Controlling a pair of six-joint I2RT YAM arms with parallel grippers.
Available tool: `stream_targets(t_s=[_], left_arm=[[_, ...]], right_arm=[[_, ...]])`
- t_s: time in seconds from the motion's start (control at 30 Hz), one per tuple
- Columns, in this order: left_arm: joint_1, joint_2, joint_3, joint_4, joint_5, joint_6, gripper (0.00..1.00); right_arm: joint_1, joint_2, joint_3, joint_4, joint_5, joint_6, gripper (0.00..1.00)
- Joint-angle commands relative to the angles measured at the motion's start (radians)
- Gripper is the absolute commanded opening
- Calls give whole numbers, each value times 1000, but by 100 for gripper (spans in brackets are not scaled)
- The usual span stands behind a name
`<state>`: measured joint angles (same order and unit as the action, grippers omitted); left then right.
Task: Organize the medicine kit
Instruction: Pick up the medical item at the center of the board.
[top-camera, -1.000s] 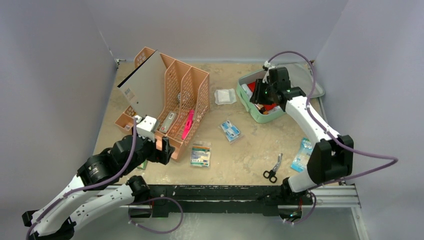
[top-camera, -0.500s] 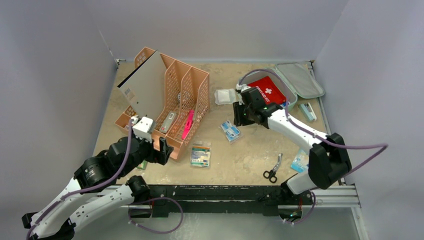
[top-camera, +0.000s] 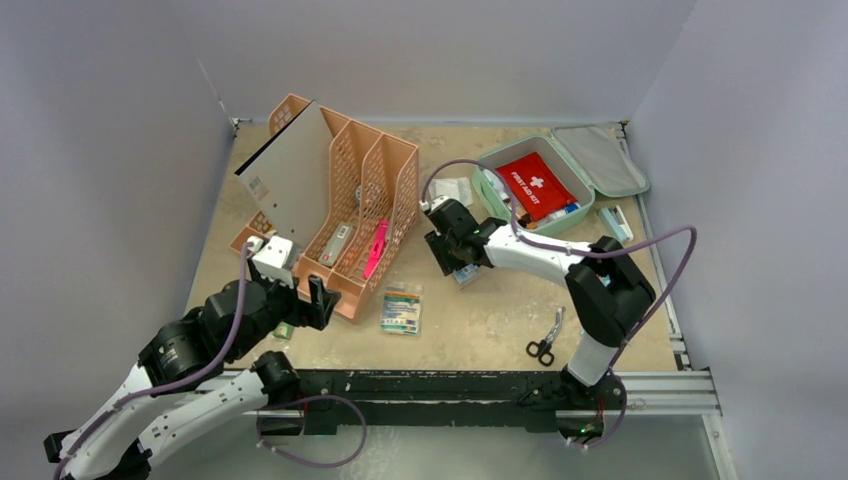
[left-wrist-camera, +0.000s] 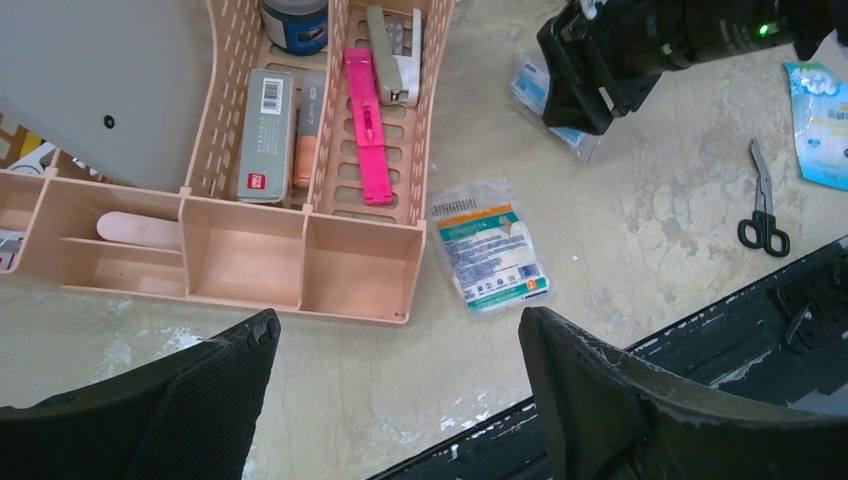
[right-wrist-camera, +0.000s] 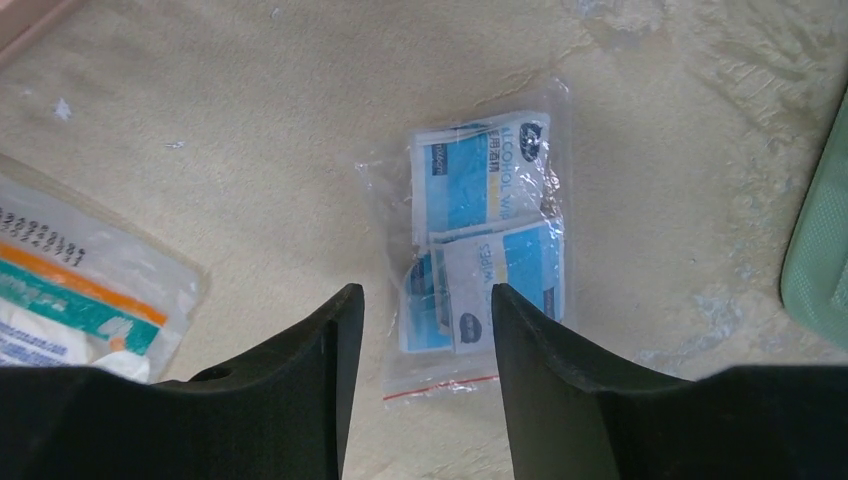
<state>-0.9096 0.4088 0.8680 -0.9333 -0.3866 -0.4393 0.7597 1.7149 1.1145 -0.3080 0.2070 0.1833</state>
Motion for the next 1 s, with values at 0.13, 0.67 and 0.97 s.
stream_targets(t_s=[0.13, 0.67, 0.97], left_arm=[[3, -53, 2, 2, -47, -22, 88], [3, -63, 4, -2, -60, -27, 88], [3, -59, 3, -2, -58, -27, 88]], right_arm=[[53, 36, 38, 37, 124, -48, 54], [82, 18, 7, 17, 211, -71, 19], [82, -72, -3, -10, 157, -54, 0]])
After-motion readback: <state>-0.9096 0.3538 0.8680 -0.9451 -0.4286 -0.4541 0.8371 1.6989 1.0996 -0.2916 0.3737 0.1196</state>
